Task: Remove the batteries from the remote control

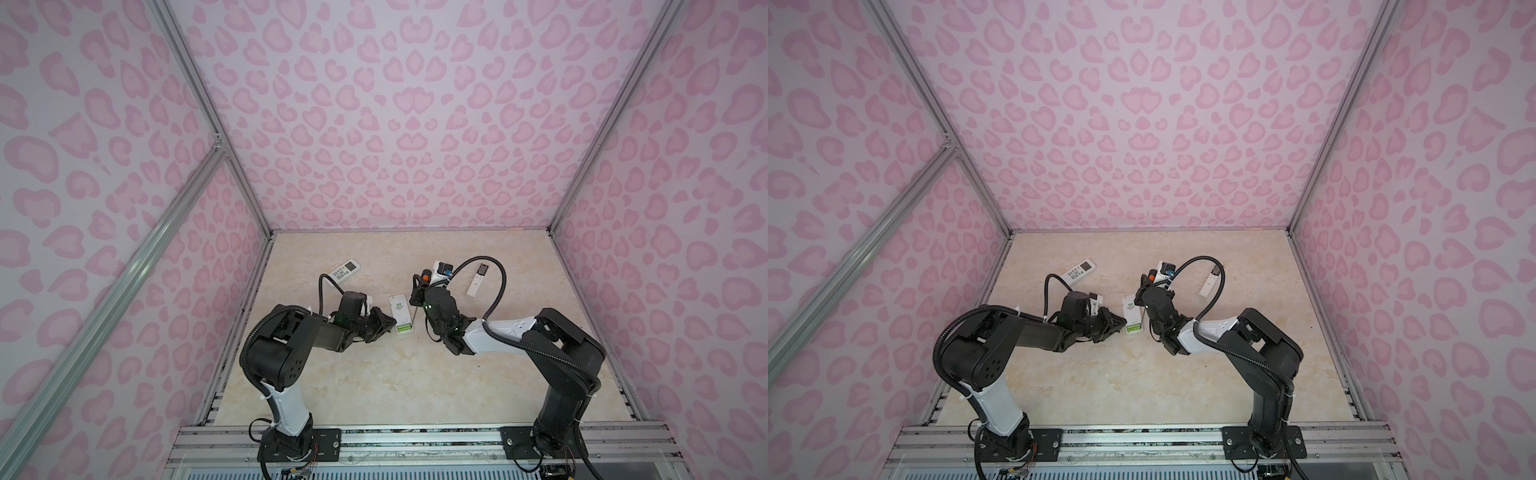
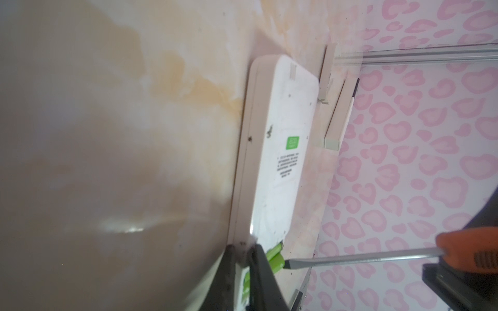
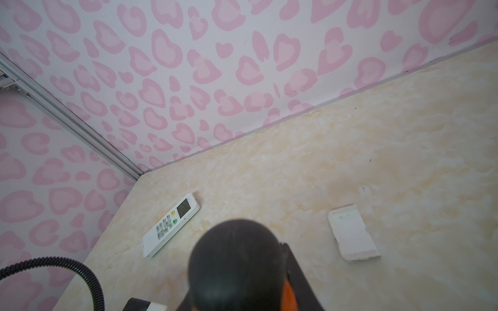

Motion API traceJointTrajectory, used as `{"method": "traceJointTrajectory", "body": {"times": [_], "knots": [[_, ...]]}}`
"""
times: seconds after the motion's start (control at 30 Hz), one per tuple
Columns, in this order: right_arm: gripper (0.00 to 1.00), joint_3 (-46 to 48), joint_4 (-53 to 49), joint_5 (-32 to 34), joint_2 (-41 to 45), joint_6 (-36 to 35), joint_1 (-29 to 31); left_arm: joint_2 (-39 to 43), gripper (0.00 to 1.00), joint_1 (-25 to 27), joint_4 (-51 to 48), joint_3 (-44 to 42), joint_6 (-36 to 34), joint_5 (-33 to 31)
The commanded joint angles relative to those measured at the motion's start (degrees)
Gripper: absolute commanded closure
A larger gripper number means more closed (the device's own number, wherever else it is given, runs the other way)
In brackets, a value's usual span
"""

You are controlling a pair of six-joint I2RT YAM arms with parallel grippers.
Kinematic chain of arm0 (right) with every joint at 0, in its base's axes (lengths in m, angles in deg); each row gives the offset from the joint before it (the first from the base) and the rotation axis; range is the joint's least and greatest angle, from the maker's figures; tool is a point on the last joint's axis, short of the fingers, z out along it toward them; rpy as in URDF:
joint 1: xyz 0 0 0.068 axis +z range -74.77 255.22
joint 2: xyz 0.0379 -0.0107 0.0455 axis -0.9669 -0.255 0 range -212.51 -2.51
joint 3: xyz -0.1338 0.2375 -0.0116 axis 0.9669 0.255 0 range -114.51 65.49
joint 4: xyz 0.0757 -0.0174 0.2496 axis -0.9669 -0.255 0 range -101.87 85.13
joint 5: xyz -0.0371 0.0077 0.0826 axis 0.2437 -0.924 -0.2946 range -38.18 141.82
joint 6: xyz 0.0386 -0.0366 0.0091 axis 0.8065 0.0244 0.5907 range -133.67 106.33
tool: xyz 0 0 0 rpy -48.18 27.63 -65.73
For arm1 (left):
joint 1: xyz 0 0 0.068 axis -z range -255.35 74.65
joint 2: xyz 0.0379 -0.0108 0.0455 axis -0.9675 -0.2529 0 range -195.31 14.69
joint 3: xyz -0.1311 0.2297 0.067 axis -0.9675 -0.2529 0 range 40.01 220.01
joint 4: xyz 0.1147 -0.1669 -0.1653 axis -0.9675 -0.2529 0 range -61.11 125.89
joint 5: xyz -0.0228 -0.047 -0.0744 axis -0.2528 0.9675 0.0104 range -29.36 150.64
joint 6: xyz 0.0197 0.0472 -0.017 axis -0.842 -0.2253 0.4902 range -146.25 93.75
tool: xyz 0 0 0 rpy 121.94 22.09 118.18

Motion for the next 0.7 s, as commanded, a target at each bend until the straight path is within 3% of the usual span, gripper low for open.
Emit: {"method": "traceJointTrajectory", "body": {"times": [0.0,0.67], "knots": [[1.0,-0.5,2.4,-1.6,0.0,2.2,0.2,0.2,0.85,0.1,-5.3,0.0,-0.6,-0.7],[1.0,0.2,1.6,-1.1,1.6,0.2,0.1,0.4,0.85,-0.7,-6.0,1.3,-1.1,-0.2]]}}
